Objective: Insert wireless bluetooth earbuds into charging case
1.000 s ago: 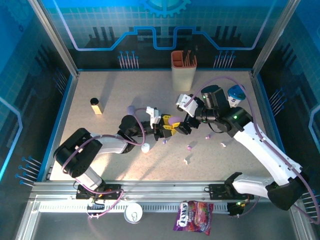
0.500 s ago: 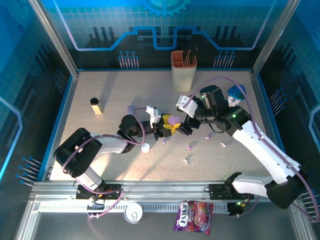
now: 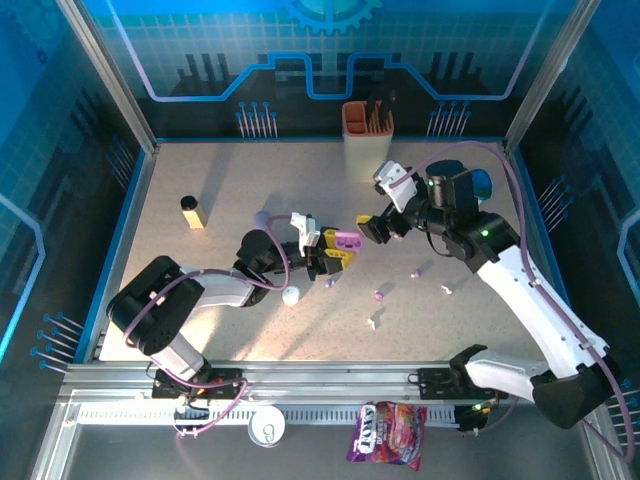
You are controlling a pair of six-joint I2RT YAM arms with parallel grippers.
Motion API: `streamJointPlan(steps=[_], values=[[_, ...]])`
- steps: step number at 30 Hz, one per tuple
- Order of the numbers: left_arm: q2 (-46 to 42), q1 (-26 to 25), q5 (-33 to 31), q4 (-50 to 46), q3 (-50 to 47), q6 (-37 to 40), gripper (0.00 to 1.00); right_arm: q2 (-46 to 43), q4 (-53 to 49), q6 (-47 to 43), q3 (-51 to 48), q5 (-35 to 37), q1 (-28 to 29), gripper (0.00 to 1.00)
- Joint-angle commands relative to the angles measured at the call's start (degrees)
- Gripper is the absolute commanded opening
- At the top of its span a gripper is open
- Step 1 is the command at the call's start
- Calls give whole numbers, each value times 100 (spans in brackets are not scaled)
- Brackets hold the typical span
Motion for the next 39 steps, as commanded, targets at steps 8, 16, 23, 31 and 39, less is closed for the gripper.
streamJointPlan(steps=[8,16,23,31,39], values=[[-108,28,66,243,-144,60,25,-648,288,-187,-520,-1686,-115,100],[-170,28,110,243,-125,5,25,-79,-381,-826,-341,-1067,512,100],[-205,29,97,242,-157,-20,25,263,-403,-1027,-280,-717,536,100],[-220,25,91,239,-210,-14,25,252,-9,-713,-273,-622,321,100],[-226,25,144,236,-197,-61,25,301,93,-579,-372,-878,128,98]])
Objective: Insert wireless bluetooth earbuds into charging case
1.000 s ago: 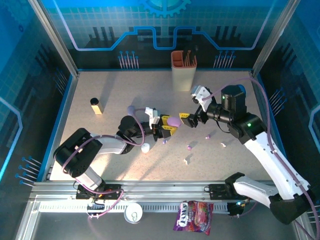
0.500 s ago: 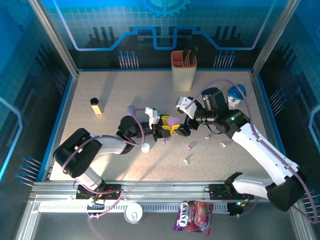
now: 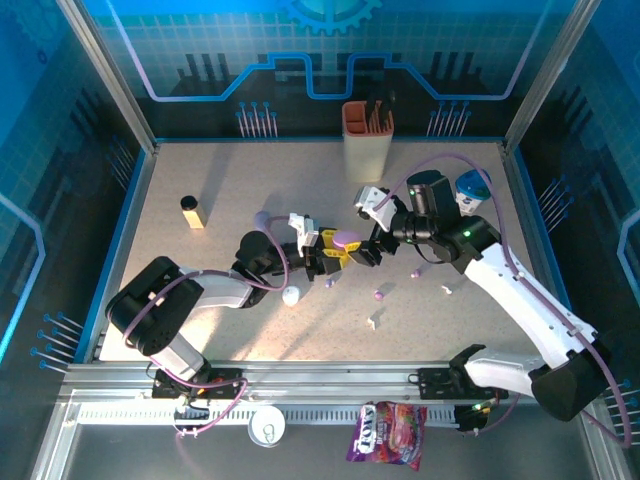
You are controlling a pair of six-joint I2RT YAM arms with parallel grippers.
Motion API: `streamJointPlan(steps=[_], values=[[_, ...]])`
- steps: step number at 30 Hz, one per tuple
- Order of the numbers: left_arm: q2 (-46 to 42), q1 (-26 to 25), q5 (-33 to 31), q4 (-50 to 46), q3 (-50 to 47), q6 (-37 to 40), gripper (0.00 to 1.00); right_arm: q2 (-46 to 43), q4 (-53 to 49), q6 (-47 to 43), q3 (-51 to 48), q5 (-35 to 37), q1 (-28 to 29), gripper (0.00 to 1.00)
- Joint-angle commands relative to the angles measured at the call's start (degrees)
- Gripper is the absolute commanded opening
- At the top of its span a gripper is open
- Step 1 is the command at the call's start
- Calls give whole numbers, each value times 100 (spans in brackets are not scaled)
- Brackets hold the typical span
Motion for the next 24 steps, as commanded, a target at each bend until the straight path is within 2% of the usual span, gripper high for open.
streamJointPlan(steps=[1,5,8,13,19,24], values=[[-179,3,258,282,-74,-41,25,11,241,90,-12,161,-153,98],[-156,-3,292,285,-43,-76,25,30,309,135,-56,110,-215,95],[-180,4,296,281,-47,-85,25,78,299,307,-34,113,-351,89],[-235,0,321,282,-82,-59,25,146,321,412,5,-280,-480,84],[-268,-1,435,277,-42,-100,25,260,18,116,98,-740,-480,78],[-253,-4,600,282,5,-223,25,364,-106,53,194,-1130,-485,58]])
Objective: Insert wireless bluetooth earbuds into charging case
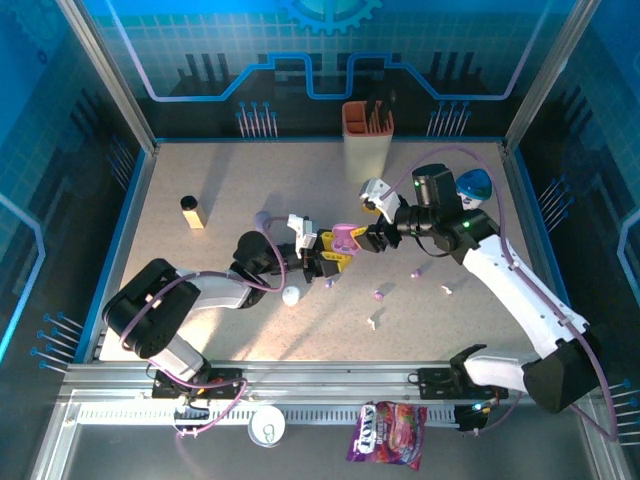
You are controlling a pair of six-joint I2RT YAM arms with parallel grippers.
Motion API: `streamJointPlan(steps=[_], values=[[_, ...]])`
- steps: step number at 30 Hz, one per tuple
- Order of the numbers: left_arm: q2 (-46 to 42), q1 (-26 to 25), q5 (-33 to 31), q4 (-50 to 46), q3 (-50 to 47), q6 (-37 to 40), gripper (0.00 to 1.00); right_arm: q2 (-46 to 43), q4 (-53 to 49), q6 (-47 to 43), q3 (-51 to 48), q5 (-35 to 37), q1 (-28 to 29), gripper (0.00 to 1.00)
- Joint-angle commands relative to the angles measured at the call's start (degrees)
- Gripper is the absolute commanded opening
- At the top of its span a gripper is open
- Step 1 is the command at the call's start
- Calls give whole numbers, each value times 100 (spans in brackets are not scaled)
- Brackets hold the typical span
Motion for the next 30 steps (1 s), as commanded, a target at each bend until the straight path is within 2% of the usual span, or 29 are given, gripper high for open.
streamJointPlan(steps=[1,7,9,10,15,21,30], values=[[-126,-24,310,238,37,-144,25,103,-218,-143,207,-436,-12,53],[-123,-21,355,242,34,-154,25,143,-289,-229,230,-503,-15,20],[-96,-18,344,245,36,-145,25,127,-276,-228,230,-533,-12,4],[-84,-17,332,244,43,-145,25,118,-267,-219,230,-536,-12,0],[-30,-21,273,244,54,-131,26,-35,-29,-212,91,-464,53,0],[-64,-15,109,251,-19,-10,50,-213,407,-263,-174,-352,119,0],[-56,-20,-49,247,41,-57,52,-194,551,-219,-248,-348,145,0]])
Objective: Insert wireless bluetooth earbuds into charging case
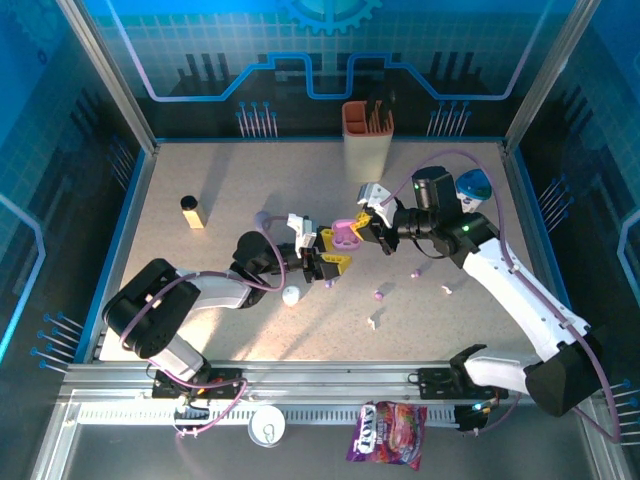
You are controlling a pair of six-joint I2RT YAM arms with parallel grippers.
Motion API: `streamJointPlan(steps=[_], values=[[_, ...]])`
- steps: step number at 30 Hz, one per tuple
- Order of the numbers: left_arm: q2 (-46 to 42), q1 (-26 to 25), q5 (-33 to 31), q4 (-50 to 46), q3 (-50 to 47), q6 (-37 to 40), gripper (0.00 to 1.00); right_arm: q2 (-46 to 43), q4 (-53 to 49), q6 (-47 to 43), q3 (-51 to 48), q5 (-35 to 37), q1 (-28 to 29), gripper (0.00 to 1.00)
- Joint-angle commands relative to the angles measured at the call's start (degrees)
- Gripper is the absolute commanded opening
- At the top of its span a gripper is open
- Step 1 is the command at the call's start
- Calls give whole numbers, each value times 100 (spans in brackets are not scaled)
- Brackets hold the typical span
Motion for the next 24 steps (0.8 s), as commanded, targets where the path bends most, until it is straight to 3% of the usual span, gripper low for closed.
streamJointPlan(steps=[1,17,24], values=[[-46,-16,-45,197,43,-2,52,-80,236,-25,-94,53,72,0],[30,-21,-315,199,163,-406,54,-288,398,-35,-291,228,151,0],[12,-17,-276,199,165,-434,45,-298,387,-22,-318,222,157,0]])
